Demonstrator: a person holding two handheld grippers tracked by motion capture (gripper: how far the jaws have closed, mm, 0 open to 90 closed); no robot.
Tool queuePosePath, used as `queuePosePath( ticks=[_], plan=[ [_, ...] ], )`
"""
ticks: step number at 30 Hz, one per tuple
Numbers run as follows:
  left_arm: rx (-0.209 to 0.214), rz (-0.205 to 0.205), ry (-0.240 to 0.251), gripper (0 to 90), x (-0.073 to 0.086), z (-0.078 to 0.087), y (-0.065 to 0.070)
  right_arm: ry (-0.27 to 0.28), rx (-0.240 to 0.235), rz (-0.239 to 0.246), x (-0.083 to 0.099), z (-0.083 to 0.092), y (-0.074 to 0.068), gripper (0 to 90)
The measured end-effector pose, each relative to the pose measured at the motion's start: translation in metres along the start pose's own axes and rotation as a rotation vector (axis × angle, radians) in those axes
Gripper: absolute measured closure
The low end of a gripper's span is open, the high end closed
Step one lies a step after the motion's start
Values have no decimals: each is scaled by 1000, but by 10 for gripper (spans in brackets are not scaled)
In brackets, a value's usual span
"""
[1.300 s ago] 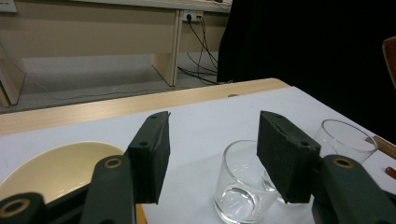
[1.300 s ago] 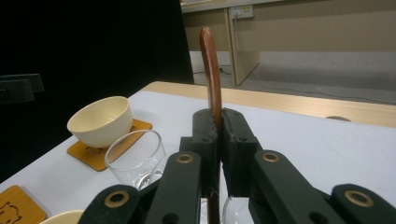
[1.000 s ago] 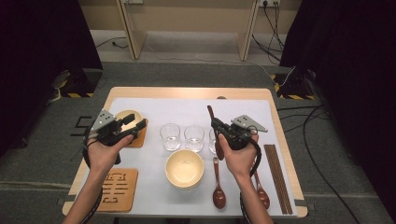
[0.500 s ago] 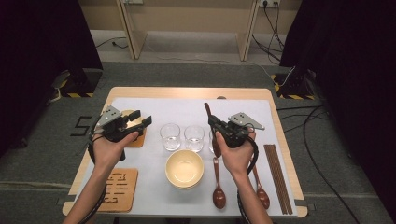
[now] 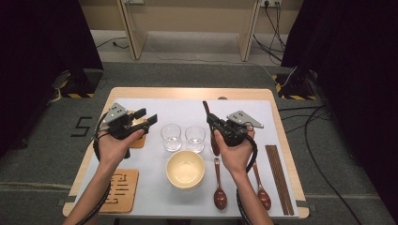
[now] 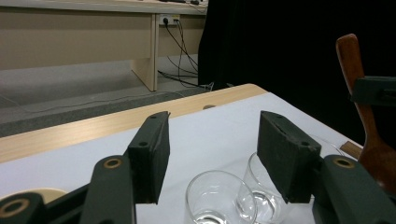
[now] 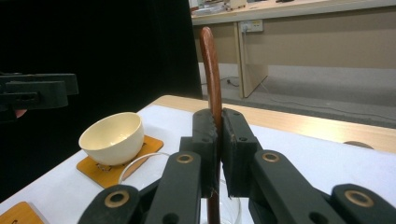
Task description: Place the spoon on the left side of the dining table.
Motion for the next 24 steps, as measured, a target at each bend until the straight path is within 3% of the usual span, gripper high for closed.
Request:
queuePosePath(
  ticks=[24],
  plan=[
    [55,-2,10,436,-8,-21,14,5,-9,5,-1,-10,-4,850]
  ],
)
Point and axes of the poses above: each handheld gripper's, and its own axes: z roughly backward along the jaws, x roughly out of its underside, y roughly to its right, the point moved 1 cm from there along -z, roughly forward along the jaws, and after that the axes turned 2 degrees about y, right-handed, at the moved point
